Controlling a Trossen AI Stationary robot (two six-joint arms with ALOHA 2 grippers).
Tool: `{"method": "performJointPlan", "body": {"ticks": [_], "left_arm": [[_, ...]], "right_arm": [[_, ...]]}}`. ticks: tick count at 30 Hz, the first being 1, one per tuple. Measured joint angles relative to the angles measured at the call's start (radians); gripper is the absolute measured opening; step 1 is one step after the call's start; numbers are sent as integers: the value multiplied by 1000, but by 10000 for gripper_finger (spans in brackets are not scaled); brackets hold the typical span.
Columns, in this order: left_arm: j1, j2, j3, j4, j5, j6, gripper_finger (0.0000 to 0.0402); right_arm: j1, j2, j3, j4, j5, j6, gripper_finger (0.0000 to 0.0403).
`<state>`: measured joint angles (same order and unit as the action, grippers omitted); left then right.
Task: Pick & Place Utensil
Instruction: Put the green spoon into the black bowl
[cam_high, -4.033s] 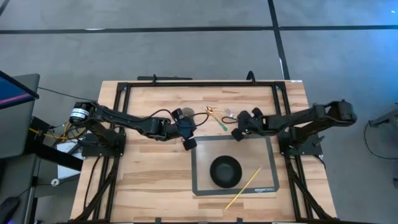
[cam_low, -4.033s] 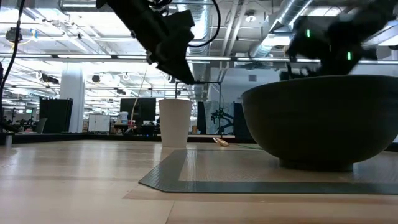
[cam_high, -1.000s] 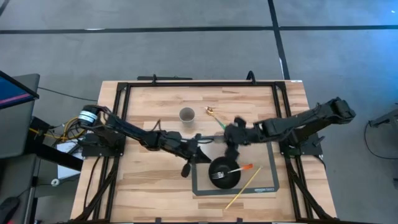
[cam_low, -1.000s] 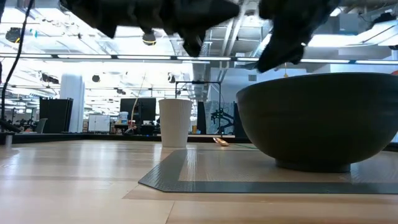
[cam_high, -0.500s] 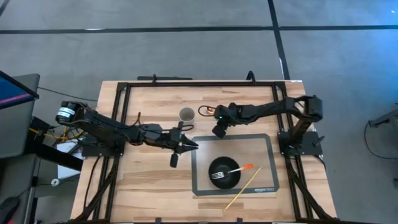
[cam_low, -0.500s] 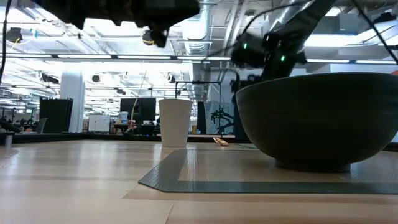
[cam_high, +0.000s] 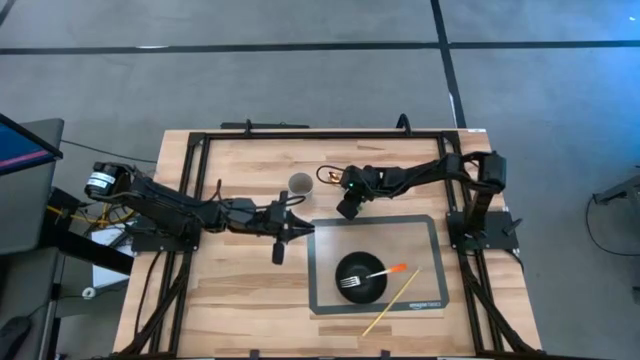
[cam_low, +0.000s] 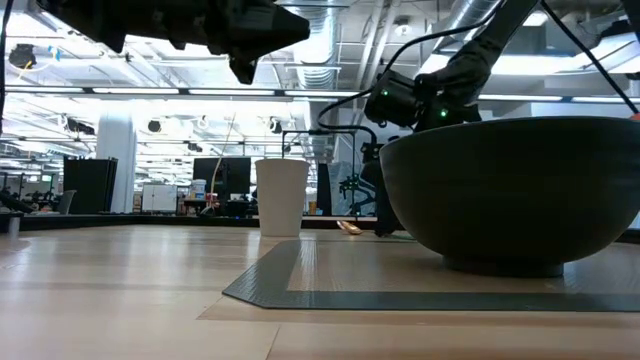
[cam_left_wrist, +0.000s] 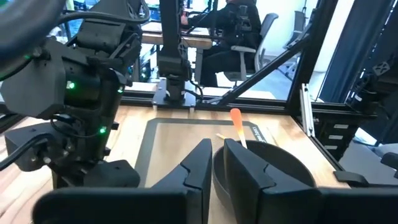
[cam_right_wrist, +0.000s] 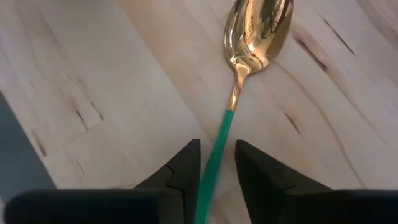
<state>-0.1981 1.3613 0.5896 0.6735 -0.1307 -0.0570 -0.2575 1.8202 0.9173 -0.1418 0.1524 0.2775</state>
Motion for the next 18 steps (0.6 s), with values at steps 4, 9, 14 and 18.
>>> {"method": "performJointPlan", "body": {"ticks": [4,9,14,18], "left_arm": [[4,0,0,0,0,0,44],[4,0,0,0,0,-3,44],[4,0,0,0,0,-20,44],[4,0,1,0,0,-37,44]], "right_arm": [[-6,0,1,-10,1,-23,51],[-5,-6,3,-46,3,-26,12],[42,-72,-4,-149,13,-25,7],[101,-212,-1,-212,9,29,5]]}}
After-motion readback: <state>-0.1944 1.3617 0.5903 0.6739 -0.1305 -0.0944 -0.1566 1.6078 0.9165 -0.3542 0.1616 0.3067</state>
